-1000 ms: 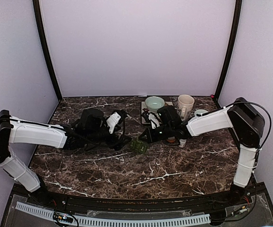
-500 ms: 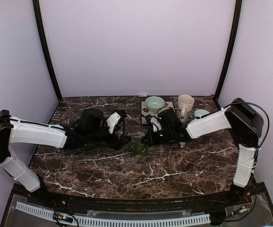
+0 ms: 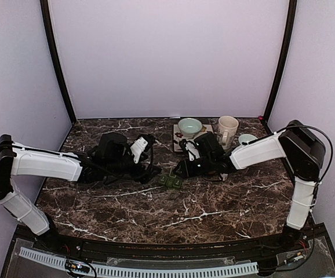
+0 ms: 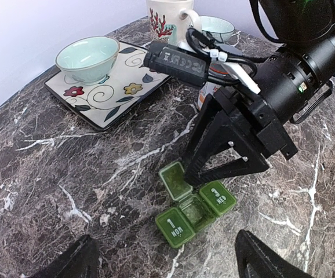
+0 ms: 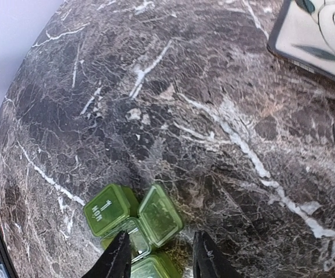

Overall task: Sort the pills into containers
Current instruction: Place the pill container at the center of the board.

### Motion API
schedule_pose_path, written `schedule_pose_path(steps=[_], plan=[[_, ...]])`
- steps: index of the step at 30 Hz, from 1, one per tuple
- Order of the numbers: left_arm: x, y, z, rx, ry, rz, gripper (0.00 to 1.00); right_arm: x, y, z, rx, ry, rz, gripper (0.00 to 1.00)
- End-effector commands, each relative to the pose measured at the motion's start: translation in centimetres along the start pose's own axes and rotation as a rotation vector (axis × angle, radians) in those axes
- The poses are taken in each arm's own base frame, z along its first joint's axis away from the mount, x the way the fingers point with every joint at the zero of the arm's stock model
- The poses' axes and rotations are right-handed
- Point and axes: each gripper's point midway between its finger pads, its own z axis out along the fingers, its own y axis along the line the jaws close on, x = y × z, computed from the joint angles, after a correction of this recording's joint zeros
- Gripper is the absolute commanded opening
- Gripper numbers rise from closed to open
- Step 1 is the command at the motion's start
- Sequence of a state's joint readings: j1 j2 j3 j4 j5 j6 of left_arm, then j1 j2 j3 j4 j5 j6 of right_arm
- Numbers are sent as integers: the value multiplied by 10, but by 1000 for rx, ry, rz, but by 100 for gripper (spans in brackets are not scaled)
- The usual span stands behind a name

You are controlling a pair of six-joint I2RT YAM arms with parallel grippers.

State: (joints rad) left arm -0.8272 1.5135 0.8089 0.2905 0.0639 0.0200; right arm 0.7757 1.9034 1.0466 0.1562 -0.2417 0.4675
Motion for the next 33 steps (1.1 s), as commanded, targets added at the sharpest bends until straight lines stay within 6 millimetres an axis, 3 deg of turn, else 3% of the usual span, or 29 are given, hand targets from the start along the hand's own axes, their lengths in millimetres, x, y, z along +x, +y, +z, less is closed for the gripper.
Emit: schedule_pose_path(steps=[1, 7, 11, 14, 16, 19, 21, 23, 25, 27, 30, 33], plan=[[-5, 6, -3, -20, -25, -14, 84, -24, 10, -23, 10, -72, -64, 39], [-24, 10, -16, -44, -111, -41, 88, -41, 24, -48, 53, -121, -149, 43], [-52, 21, -39, -110, -233, -87, 97, -55, 36, -70, 133, -169, -251, 48], [-80, 30, -71, -154, -397, -128, 99, -79, 45, -95, 234, -268, -344, 62], [-92, 40, -90, -197, -499, -175, 99, -108, 51, -126, 302, -407, -367, 73], [-107, 48, -107, -199, -596, -197, 99, -148, 42, -172, 422, -669, -288, 99], [-114, 50, -108, -191, -601, -187, 99, -165, 33, -198, 470, -803, -189, 100], [-117, 52, -107, -198, -598, -180, 99, -178, 36, -207, 439, -851, -168, 100], [-118, 55, -106, -205, -597, -183, 99, -186, 43, -205, 386, -840, -191, 100], [-116, 58, -104, -220, -591, -189, 99, -190, 46, -198, 394, -813, -243, 91], [-112, 64, -98, -243, -560, -201, 99, -192, 36, -198, 458, -786, -241, 73], [-108, 66, -92, -251, -516, -213, 99, -192, 23, -197, 546, -667, -210, 70]])
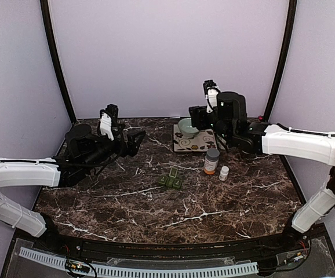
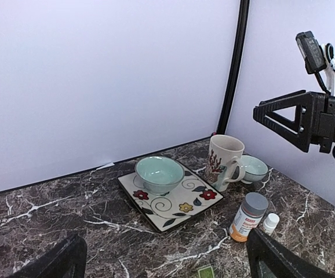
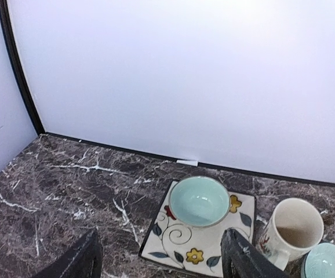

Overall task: Sort the pills into containers
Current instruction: Place the pill container at the center of the board, then pick up the pill bottle from the center of the board.

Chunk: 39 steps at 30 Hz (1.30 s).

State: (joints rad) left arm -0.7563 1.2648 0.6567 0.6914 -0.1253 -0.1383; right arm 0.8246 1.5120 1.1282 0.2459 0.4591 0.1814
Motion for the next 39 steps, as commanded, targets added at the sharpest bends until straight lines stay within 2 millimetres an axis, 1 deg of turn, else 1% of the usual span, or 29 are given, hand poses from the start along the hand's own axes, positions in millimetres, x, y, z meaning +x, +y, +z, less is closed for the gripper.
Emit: schedule_pose_path(steps=[1, 2, 3, 5, 7, 10, 11, 14, 18, 25, 36, 39], plan=[[-11, 6, 6, -33, 8, -20, 99, -6, -18, 7, 121, 134, -41, 70], [-9, 7, 6, -39, 19, -25, 99, 2, -24, 10, 157, 205, -59, 69], [-6, 7, 7, -42, 32, -30, 99, 4, -29, 14, 182, 265, -65, 69], [1, 6, 9, -40, 66, -35, 99, 26, -35, 15, 206, 403, -60, 71], [9, 7, 12, -48, 120, -35, 99, 48, -42, 13, 222, 512, -41, 75], [19, 10, 15, -67, 177, -30, 99, 74, -54, 6, 226, 634, 42, 80], [20, 10, 14, -70, 185, -30, 99, 79, -59, 4, 225, 657, 75, 83], [28, 12, 14, -81, 218, -29, 99, 88, -65, 0, 209, 709, 141, 84], [37, 15, 13, -99, 265, -23, 99, 100, -61, -3, 166, 784, 177, 88], [51, 16, 10, -108, 319, -47, 99, 140, -60, -8, 144, 926, 189, 88], [68, 16, 8, -103, 356, -62, 99, 174, -69, -11, 172, 1021, 163, 88], [71, 15, 8, -97, 362, -68, 99, 180, -71, -10, 177, 1034, 156, 88]])
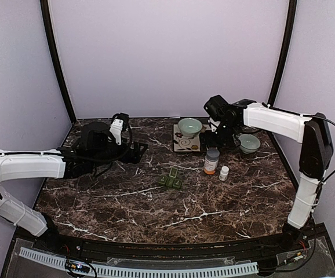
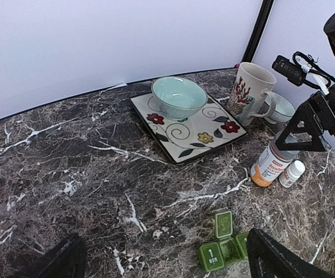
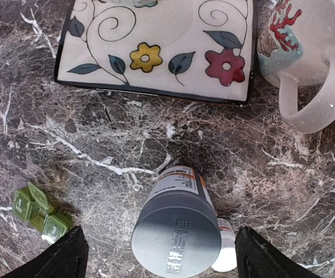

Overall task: Sort the pills into containers
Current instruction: Pick up the pill bottle from the center of the board.

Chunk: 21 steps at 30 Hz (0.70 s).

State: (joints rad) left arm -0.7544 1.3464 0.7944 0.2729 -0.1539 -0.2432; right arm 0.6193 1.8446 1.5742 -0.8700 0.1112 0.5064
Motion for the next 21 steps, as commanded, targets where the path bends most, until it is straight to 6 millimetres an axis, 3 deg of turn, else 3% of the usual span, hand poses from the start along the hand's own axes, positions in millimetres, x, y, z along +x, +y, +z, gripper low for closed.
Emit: schedule_pose_path(steps=[1, 15, 21], plan=[[6, 1, 1, 5, 19, -16, 99, 7, -7, 11, 17, 38, -3, 88], [13, 4, 6, -6, 40, -18, 99, 11, -13, 34, 21, 86, -17, 83], [17, 4, 8, -12, 51, -18, 99, 15, -12, 37, 8, 104, -33, 69]])
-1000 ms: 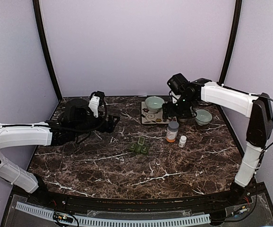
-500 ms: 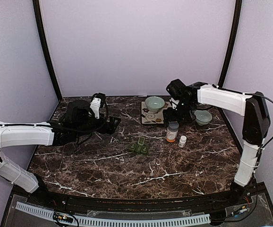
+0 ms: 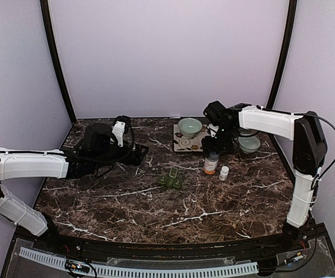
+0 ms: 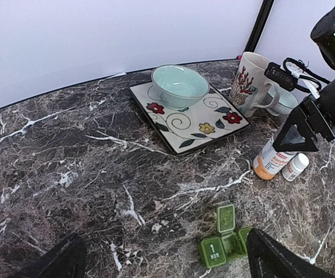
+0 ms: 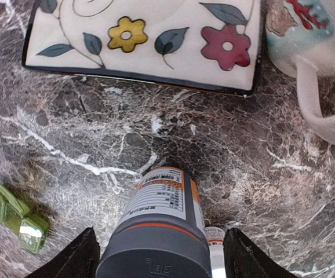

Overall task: Sort the pills into containers
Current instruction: Pick up the pill bottle from the center of the board.

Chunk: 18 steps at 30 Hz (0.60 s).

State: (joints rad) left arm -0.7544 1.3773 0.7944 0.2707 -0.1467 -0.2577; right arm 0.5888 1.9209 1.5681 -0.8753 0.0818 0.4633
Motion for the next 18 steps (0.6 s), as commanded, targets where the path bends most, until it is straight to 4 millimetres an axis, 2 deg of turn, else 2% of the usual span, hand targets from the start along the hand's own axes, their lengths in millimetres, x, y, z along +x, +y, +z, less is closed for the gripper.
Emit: schedule_pose_path(steps=[1, 3, 7, 8, 11, 18], plan=[[6, 4, 2, -11, 20, -11, 99, 4, 1, 6, -20, 19, -14, 64], [7, 4, 2, -8, 23, -16, 99, 7, 3, 6, -33, 25, -20, 50], [7, 1, 3, 4, 27, -35, 99, 8, 5, -2, -57, 8, -26, 13], [7, -1, 3, 15, 29, -40, 99, 7, 6, -5, -62, -1, -27, 7], [6, -11, 4, 72, 41, -58, 99, 0, 12, -21, -104, -54, -31, 0], [1, -33, 1, 235, 48, -138, 99, -12, 41, -69, -255, -191, -70, 0]])
